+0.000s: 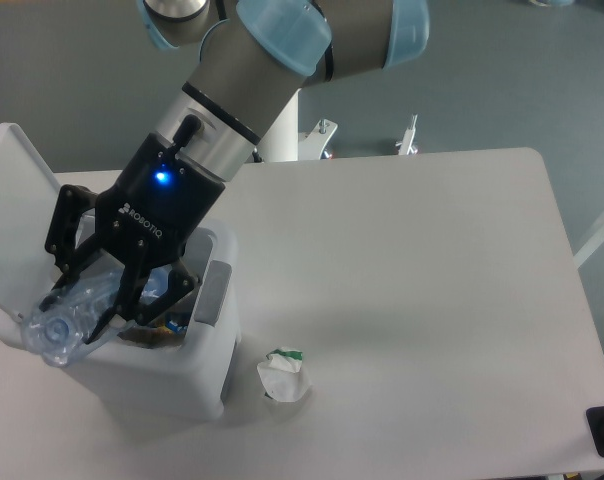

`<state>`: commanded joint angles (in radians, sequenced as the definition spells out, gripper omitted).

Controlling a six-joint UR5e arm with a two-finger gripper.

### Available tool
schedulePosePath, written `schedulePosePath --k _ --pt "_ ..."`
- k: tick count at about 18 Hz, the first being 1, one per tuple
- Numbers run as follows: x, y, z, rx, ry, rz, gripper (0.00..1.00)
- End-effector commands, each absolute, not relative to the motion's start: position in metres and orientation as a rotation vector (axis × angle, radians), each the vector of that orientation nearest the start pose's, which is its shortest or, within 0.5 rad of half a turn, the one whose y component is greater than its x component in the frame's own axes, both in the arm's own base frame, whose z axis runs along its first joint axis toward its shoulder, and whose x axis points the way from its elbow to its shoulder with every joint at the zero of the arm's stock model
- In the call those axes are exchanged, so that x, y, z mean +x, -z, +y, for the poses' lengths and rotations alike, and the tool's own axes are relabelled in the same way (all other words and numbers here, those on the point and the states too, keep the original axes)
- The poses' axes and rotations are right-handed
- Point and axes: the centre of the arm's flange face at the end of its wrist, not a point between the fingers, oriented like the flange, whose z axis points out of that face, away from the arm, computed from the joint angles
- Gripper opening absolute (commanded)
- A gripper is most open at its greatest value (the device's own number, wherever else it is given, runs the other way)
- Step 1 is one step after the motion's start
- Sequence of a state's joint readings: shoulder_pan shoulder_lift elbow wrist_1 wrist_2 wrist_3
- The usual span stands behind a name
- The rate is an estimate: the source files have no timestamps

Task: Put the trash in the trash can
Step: 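Lift the bottle and carry it over the open grey bin, then open the gripper to drop the bottle into the bin, then move the gripper down over the crumpled white paper cup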

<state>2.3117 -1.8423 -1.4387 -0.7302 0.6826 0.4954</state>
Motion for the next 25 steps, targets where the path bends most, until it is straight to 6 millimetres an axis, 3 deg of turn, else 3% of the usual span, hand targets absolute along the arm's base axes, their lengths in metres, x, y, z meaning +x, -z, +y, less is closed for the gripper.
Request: schedulePosePath --k 2,6,9,11,13,16,21,25 --pt "-0.26 -0.528 0.597 -2.096 0.359 0.121 1.0" --pt "-0.279 -0.53 0.589 -2.094 0.337 0.092 1.0" --pt "-0.322 -0.536 0.566 -2.085 0.282 0.019 1.0" --pt "-0.363 -0.528 0.545 -2.088 0.252 -0.06 1.0" --pt "-0.411 -0.508 0.522 -2.096 0.232 -0.151 1.0" --pt "-0.463 -0.487 0.494 -2.1 0.21 -0.249 1.0" --pt "-0.512 -0.421 0.478 -2.145 0.242 -0.351 1.0" --pt "-0.522 -0.369 0.48 -2.275 0.199 -0.442 1.0"
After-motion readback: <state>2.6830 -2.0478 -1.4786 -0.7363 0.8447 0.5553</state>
